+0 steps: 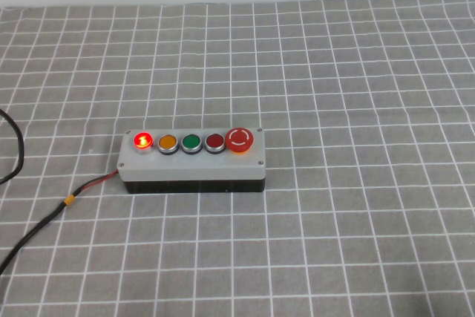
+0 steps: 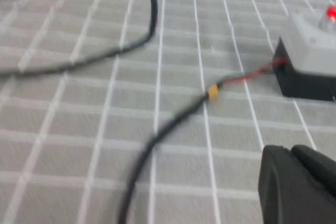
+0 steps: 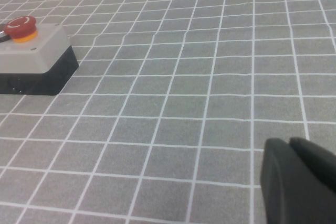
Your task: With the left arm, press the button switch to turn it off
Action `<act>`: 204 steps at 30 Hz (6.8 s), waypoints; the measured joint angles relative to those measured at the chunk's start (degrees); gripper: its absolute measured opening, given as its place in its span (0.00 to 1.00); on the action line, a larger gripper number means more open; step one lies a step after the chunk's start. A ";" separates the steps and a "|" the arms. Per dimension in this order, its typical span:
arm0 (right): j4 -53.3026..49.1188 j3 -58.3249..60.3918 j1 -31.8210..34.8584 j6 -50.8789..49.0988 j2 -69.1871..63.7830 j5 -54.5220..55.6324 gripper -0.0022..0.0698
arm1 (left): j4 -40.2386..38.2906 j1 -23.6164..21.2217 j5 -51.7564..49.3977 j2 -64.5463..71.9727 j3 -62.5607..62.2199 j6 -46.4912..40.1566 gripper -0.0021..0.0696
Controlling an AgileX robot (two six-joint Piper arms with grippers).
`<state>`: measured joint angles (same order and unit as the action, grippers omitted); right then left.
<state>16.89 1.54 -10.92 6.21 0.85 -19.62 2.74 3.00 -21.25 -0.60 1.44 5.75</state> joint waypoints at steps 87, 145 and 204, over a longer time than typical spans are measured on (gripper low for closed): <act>0.00 0.00 0.00 0.00 0.00 0.00 0.01 | 0.45 15.93 -42.98 108.39 -93.18 -10.15 0.02; 0.00 0.00 0.00 0.00 0.00 0.00 0.01 | -1.59 15.93 -45.47 110.40 -96.34 -8.21 0.02; 0.00 0.00 0.00 0.00 0.00 0.00 0.00 | 11.24 6.82 13.65 18.73 -9.91 10.95 0.02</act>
<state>16.89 1.54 -10.92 6.21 0.85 -19.62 13.98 9.83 -7.60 18.13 -8.47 16.70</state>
